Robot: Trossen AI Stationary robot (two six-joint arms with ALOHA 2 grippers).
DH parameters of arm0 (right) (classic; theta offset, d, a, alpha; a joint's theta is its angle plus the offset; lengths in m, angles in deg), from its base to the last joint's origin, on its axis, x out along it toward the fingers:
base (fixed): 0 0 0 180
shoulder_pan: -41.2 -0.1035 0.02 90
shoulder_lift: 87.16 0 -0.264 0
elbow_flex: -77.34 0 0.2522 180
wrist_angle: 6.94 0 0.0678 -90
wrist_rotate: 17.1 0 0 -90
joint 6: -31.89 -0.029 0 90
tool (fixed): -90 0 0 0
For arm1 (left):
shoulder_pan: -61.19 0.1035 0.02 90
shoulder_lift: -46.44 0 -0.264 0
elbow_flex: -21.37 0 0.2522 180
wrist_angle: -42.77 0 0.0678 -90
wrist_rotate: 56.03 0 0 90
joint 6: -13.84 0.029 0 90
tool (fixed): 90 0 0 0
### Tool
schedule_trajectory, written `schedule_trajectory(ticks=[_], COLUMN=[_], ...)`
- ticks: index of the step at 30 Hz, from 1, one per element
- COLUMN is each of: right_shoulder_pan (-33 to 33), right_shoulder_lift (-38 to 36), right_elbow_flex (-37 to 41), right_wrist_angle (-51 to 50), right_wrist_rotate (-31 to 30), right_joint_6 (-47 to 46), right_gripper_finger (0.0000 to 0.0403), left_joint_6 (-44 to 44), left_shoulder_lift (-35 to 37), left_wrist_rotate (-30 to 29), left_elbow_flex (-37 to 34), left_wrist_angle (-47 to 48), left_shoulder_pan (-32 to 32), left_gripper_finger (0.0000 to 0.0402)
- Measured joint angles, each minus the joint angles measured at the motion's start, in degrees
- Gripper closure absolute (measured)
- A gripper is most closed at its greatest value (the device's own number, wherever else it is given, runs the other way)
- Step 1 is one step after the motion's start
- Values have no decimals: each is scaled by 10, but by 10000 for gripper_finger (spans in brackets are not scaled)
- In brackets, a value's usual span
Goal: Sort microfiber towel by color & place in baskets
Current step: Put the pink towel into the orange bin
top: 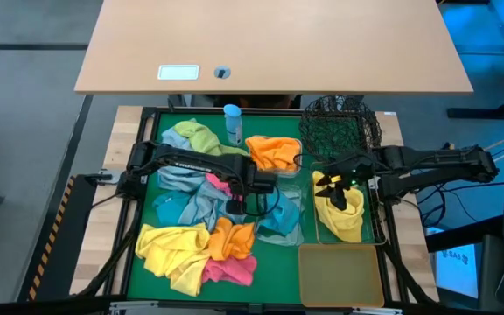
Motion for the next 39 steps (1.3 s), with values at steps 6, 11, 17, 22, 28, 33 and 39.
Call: schedule_trajectory(ticks=[6,11,17,22,28,33,39], right_shoulder_pan=[0,0,0,0,0,0,0], right_shoulder_lift=[0,0,0,0,0,0,0], right_elbow_flex=[0,0,0,0,0,0,0], right_wrist_angle=[101,162,233,274,315,320,320], right_wrist_rotate=[0,0,-33,-80,-84,-84,-53], right_joint_6=[48,83,111,145,182,184,184], right_gripper_finger=[219,219,219,219,219,220,287], left_joint_6=[21,26,26,26,46,52,55], left_shoulder_lift=[0,0,0,0,0,0,0], left_wrist_rotate=[-1,-2,-16,-15,19,35,26], left_elbow_flex=[99,182,256,275,275,275,275], left_wrist_angle=[7,5,-39,-116,-193,-241,-247], left_shoulder_pan=[1,6,11,11,11,11,11], left_gripper_finger=[401,401,401,401,401,401,401])
